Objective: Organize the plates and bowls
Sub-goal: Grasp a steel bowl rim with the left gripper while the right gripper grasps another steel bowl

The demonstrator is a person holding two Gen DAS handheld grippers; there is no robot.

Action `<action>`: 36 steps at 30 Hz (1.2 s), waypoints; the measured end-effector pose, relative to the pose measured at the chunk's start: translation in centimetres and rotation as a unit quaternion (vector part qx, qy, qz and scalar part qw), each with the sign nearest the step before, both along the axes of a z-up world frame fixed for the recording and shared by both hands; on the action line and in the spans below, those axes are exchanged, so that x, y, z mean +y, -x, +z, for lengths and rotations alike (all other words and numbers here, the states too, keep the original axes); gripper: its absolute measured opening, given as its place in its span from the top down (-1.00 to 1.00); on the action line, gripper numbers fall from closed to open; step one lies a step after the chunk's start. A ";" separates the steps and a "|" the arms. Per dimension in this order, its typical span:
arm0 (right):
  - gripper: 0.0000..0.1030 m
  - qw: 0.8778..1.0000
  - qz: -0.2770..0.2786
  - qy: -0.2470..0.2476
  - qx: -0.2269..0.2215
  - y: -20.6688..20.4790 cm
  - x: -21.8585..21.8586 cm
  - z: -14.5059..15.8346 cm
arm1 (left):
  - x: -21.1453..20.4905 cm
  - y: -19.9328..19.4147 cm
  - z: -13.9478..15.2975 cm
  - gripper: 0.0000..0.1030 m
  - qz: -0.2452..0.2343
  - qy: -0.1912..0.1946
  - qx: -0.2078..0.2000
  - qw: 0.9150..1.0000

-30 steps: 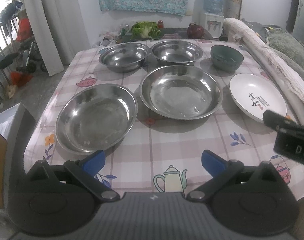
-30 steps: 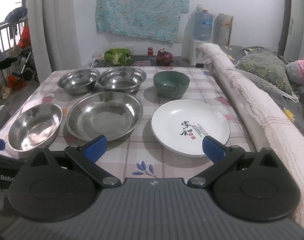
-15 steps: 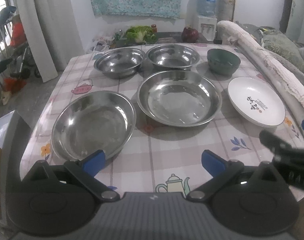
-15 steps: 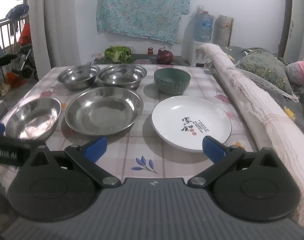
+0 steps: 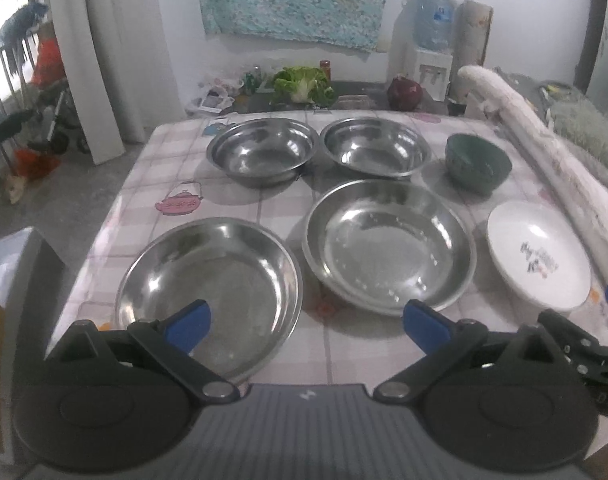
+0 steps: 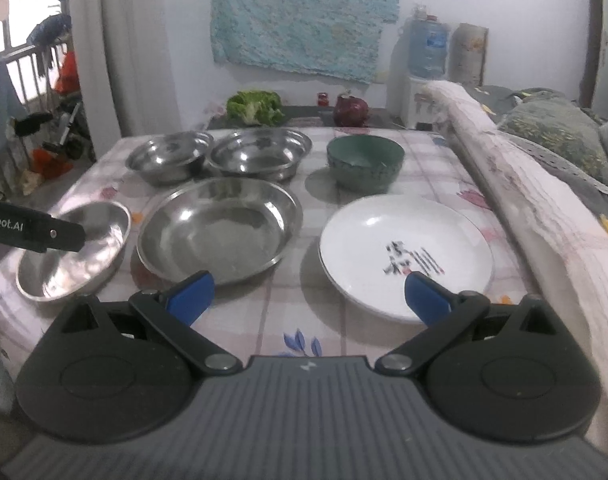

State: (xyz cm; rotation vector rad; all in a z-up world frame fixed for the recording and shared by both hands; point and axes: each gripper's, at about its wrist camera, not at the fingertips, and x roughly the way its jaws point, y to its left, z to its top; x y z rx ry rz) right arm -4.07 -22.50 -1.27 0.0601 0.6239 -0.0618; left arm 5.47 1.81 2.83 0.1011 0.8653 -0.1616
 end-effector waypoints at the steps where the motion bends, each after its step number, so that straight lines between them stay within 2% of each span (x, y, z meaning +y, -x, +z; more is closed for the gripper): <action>1: -0.98 1.000 0.005 -0.002 -0.003 -0.5 -0.2 0.3 | 0.3 -0.7 0.2 -1.00 0.001 0.009 0.004 1.000; 6: -0.98 0.997 0.054 -0.007 -0.048 -4.0 -1.0 3.2 | 1.8 -3.5 0.7 -1.00 0.018 0.022 0.015 0.999; 10: -0.98 0.992 0.096 -0.032 -0.079 -8.5 -1.8 5.9 | 2.6 -5.5 1.3 -1.00 0.043 -0.011 0.002 0.999; 13: -0.98 0.987 0.135 -0.036 -0.081 -13.5 -1.2 7.3 | 3.3 -7.5 1.6 -1.00 0.061 -0.037 -0.014 0.997; 16: -0.98 0.982 0.171 -0.047 -0.060 -19.5 -0.2 7.6 | 4.1 -10.0 1.5 -1.00 0.069 -0.028 -0.021 0.997; 20: -0.98 0.975 0.213 -0.062 -0.010 -28.3 1.9 6.5 | 4.9 -14.2 0.5 -1.00 0.051 0.003 -0.021 0.998; 23: -0.93 0.970 0.226 -0.081 0.043 -34.4 3.2 4.7 | 4.3 -17.8 -0.8 -0.98 0.045 -0.026 -0.013 0.999; 24: -0.88 0.969 0.225 -0.083 0.058 -36.2 3.6 3.9 | 4.1 -18.8 -1.3 -0.92 0.048 -0.036 -0.014 0.998; 26: -0.65 0.967 0.224 -0.086 0.085 -39.2 4.3 2.1 | 4.0 -20.7 -2.4 -0.75 0.054 -0.053 -0.014 0.997; 28: -0.47 0.963 0.227 -0.097 0.109 -42.0 5.0 0.5 | 4.1 -22.9 -3.4 -0.46 0.062 -0.063 -0.001 0.996; 30: -0.31 0.960 0.230 -0.096 0.128 -44.3 6.0 -0.7 | 4.6 -24.8 -4.3 -0.32 0.072 -0.057 0.016 0.996; 32: -0.06 0.957 0.239 -0.084 0.140 -45.8 6.9 -1.8 | 5.2 -26.2 -5.0 -0.25 0.082 -0.046 0.033 0.995; 36: 0.20 0.951 0.256 -0.072 0.160 -46.8 8.0 -3.1 | 6.0 -28.0 -6.3 0.17 0.093 -0.025 0.065 0.993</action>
